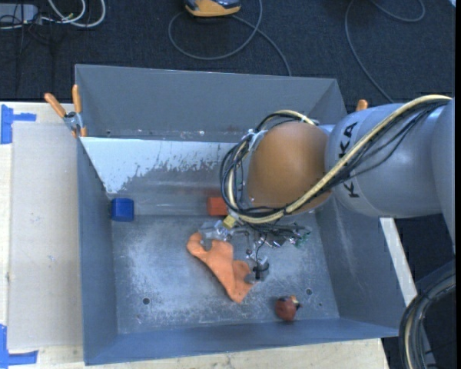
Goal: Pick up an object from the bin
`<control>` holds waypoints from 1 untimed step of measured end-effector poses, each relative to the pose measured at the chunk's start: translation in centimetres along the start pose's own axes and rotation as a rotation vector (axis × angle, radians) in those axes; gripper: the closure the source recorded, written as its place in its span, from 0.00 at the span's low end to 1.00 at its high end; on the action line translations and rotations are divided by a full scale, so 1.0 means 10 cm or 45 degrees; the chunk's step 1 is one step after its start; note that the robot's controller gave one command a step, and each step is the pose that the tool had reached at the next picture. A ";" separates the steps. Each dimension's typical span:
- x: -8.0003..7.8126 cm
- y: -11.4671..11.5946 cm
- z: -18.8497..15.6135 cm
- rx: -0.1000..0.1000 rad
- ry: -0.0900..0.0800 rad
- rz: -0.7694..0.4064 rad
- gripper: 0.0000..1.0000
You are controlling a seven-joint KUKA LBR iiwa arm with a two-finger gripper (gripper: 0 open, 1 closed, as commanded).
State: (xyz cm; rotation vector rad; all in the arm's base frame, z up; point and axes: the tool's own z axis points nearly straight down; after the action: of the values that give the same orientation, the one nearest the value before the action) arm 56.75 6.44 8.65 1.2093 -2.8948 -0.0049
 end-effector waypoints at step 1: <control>-0.20 -0.10 0.02 0.002 -0.002 -0.184 0.00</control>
Offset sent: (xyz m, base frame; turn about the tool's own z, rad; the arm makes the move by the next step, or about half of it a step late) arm 0.0121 0.0259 -0.0078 -0.0773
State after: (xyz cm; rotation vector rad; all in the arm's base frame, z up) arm 58.82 7.15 8.40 1.4162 -2.8023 -0.0040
